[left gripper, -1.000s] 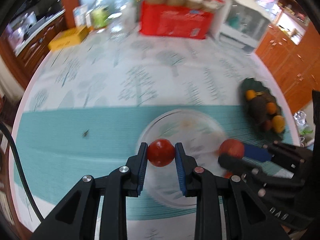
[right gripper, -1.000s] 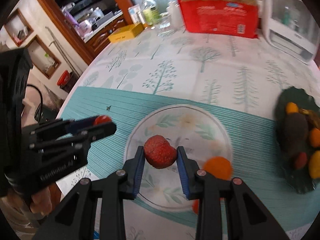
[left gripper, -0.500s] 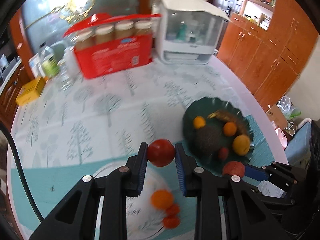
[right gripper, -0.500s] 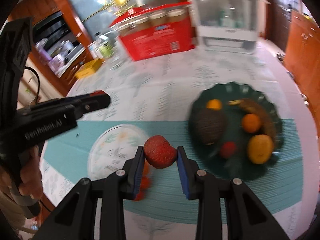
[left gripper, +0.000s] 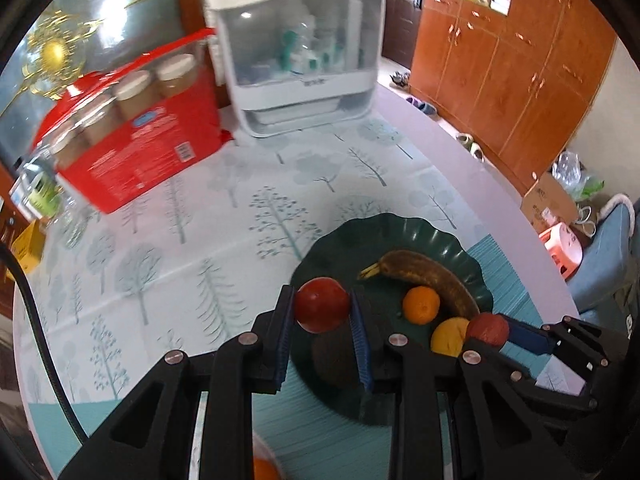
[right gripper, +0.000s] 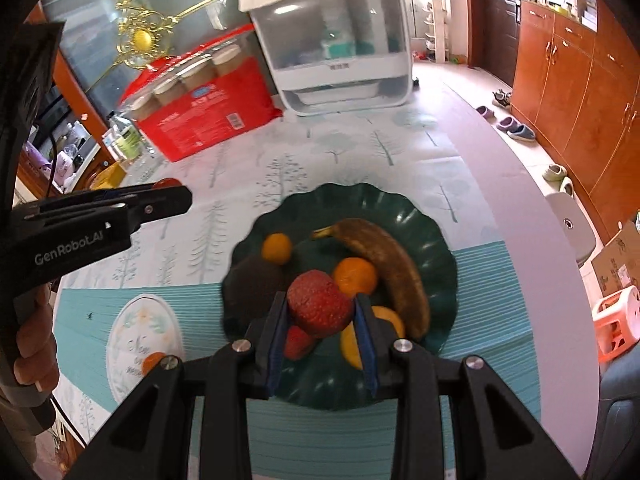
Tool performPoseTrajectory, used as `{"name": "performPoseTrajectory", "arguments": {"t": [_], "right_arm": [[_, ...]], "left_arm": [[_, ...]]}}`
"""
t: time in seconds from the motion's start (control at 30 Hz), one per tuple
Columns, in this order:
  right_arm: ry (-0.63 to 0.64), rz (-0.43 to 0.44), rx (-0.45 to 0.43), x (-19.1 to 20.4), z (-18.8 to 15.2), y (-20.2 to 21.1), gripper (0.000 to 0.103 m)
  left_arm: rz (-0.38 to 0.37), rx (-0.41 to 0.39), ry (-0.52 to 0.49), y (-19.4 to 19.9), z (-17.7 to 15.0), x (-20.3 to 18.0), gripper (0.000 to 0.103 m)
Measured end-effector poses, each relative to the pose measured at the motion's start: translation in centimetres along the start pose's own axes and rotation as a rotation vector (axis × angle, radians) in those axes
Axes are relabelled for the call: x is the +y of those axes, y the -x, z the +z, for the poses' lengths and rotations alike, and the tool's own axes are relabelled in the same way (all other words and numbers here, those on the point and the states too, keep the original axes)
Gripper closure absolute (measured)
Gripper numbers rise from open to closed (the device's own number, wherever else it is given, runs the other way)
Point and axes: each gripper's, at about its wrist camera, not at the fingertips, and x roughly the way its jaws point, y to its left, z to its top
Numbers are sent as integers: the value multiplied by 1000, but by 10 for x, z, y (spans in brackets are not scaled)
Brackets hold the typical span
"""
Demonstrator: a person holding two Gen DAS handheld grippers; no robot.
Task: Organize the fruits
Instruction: 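Carry tomato and lychee onto the green plate and open both grippers, then move both grippers back over the white plate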
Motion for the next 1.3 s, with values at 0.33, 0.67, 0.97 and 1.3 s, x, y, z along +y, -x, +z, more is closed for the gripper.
{"name": "performPoseTrajectory", "arguments": {"t": [0.33, 0.67, 0.97, 1.3], "right_arm": [[-15, 11, 85, -19, 0, -42, 71], [26, 15, 107, -16, 0, -58, 70], [51, 30, 98, -11, 0, -55, 56], [31, 28, 72, -11, 0, -42, 53]], "left_arm": [[10, 111, -67, -68, 11, -31, 78], [13, 199, -90, -106, 6, -34, 77], [28, 202, -79, -103, -3, -27, 41], [26, 174, -38, -77, -8, -14, 33]]}}
